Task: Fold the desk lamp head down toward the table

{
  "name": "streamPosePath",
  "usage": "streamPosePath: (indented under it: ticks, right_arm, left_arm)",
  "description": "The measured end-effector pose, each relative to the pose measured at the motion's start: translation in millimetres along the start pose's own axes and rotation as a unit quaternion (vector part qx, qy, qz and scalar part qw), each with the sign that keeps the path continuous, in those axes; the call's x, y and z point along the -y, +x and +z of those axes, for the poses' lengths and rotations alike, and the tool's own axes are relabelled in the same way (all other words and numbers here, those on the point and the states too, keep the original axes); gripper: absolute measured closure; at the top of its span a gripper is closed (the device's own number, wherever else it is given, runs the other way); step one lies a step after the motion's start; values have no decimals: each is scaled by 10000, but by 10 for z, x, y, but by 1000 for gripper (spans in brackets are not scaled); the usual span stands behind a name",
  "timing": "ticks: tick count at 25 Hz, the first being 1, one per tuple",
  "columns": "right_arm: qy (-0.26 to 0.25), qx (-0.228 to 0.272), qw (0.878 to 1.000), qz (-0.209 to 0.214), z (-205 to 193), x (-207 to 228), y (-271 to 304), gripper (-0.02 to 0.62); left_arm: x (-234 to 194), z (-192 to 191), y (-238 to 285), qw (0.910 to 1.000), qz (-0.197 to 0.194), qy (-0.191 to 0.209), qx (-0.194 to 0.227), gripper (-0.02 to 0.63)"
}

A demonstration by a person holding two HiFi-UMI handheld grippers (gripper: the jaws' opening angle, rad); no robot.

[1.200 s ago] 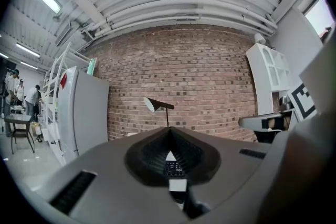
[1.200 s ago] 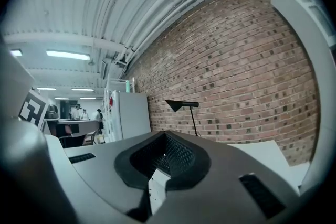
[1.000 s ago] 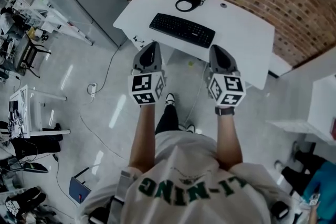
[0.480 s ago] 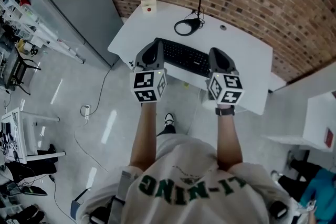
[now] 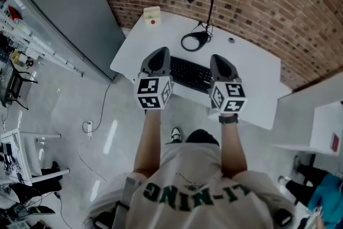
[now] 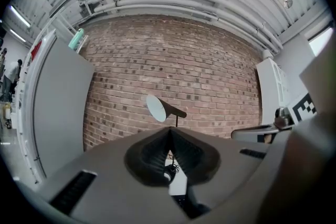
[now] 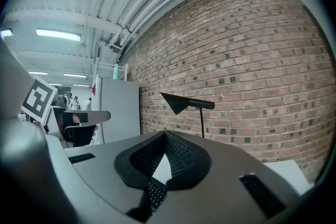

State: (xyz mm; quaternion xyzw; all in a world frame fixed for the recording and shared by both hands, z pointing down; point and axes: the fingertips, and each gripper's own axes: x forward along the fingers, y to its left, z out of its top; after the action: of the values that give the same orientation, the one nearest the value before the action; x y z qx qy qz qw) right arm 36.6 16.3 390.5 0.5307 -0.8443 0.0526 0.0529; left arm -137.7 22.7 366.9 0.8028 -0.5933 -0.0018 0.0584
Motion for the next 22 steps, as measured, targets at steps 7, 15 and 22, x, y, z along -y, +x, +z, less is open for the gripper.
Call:
streamPosePath:
  ticks: [7, 15, 22]
  right_arm:
    - [99, -107, 9999, 13, -43, 108, 401, 597]
    - [302, -48, 9991, 287, 20, 324, 1084, 597]
    - [366, 103, 9979, 519, 253, 401, 1600, 597]
  left_arm:
    - [-158, 91, 471, 9997, -231, -120, -11, 606]
    - [-242, 182, 1130, 9986, -491, -97, -140, 606]
    - [-333, 372, 1576, 9975, -658, -69, -228, 606]
